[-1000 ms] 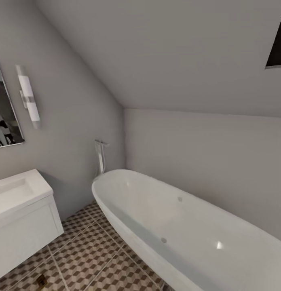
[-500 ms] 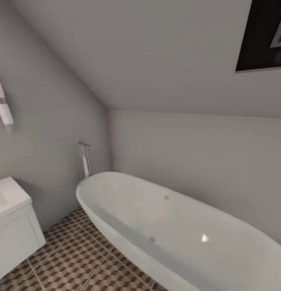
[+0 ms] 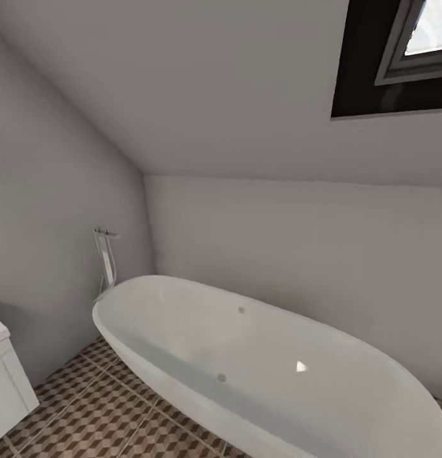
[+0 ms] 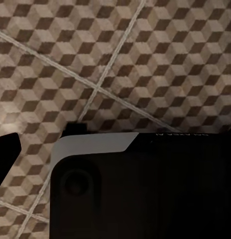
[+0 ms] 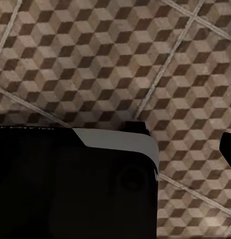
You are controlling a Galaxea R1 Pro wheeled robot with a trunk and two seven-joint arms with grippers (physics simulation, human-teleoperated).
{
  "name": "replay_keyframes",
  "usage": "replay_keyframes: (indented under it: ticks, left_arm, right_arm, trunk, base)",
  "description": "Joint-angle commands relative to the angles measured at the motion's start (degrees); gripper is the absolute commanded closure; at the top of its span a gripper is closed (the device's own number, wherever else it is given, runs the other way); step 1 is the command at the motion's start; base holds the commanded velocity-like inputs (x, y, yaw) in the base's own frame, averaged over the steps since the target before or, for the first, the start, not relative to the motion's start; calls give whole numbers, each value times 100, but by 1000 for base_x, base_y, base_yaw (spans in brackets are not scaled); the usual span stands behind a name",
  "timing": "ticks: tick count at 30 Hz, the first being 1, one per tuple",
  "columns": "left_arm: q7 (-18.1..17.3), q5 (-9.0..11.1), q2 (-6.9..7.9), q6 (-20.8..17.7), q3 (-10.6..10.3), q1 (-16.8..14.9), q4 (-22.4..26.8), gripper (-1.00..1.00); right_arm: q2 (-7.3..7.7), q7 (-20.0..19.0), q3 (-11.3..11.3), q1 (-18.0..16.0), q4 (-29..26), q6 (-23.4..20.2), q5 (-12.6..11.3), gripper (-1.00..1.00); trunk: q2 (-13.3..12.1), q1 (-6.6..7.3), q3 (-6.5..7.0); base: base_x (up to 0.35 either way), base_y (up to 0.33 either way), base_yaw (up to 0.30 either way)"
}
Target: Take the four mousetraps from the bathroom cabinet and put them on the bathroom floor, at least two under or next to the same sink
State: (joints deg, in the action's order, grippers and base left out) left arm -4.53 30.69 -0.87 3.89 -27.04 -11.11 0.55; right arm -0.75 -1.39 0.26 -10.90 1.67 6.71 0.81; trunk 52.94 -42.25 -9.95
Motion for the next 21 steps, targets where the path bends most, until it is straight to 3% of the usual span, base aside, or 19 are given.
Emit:
replay_keyframes:
  ticks: [1, 21]
  left_arm:
    - [-22, 60, -1, 24, -47, -5, -11, -100]
    - [-22, 60, -1, 24, -47, -5, -11, -100]
  right_arm:
    - [-1, -10, 0, -9, 18, 32, 7, -100]
    - [0, -10, 0, -9, 18, 28, 12, -100]
  trunk:
    - [6, -1, -5]
    - [6, -1, 52]
  base:
    - [0, 0, -246]
    - [0, 0, -221]
